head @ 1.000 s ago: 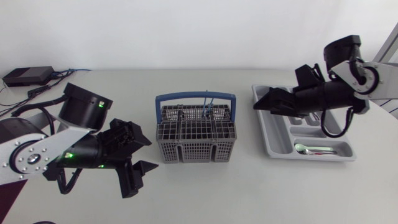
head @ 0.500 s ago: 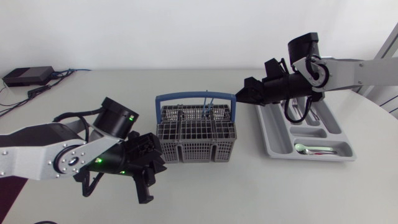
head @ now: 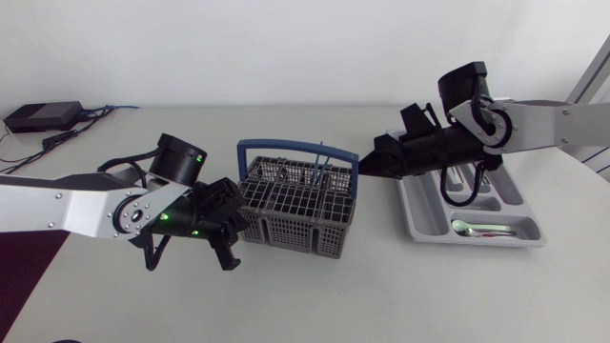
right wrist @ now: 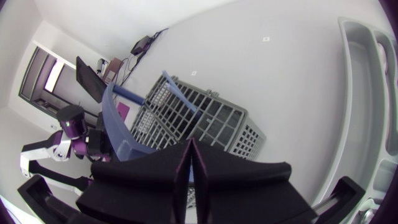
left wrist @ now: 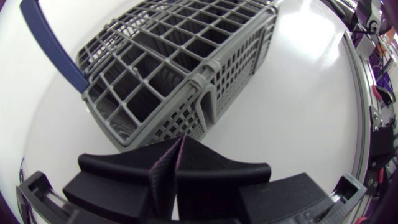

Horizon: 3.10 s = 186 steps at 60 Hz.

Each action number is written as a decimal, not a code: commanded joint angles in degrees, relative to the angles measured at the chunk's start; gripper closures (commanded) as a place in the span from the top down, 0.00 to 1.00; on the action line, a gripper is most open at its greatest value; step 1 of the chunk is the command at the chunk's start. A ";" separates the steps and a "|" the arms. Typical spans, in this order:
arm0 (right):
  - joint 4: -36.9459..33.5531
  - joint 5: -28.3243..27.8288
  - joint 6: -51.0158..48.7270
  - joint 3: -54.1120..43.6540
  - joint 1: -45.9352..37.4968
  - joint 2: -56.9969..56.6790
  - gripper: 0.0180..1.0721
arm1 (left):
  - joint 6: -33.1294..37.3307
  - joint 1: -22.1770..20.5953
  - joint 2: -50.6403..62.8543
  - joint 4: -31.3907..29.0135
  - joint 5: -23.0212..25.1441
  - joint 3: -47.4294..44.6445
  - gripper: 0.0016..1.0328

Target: Unload the cutlery basket into the drawer organizer.

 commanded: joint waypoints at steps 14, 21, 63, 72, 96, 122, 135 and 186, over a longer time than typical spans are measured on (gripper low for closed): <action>-3.50 0.16 -1.90 -9.87 8.26 -10.16 0.05 | 0.83 3.27 6.25 2.11 0.01 7.64 0.23; -3.85 1.30 -1.46 -12.15 10.29 -12.53 0.05 | 0.39 3.27 9.24 2.02 0.01 10.98 0.24; -2.71 30.65 -8.31 -10.92 14.15 -21.85 0.61 | 0.13 4.32 -5.79 -1.93 -0.16 3.24 0.69; -0.51 35.14 -7.79 -8.90 17.85 -17.63 0.61 | -0.31 3.36 -7.55 -2.11 -0.16 2.28 0.70; 8.19 42.87 -6.56 -8.81 22.33 -11.04 0.38 | -0.49 2.92 -9.04 -2.02 -0.16 1.57 0.72; 12.85 44.28 -6.21 -10.39 22.77 -9.28 0.26 | 0.13 3.09 -8.78 -1.67 0.10 1.13 0.72; 12.41 44.28 -6.03 -11.98 22.68 -12.18 0.27 | 0.39 3.27 -8.95 -1.76 0.19 0.96 0.72; 15.57 32.15 -4.54 -19.89 9.93 -9.89 0.35 | -1.72 2.74 5.11 3.08 0.19 10.01 0.75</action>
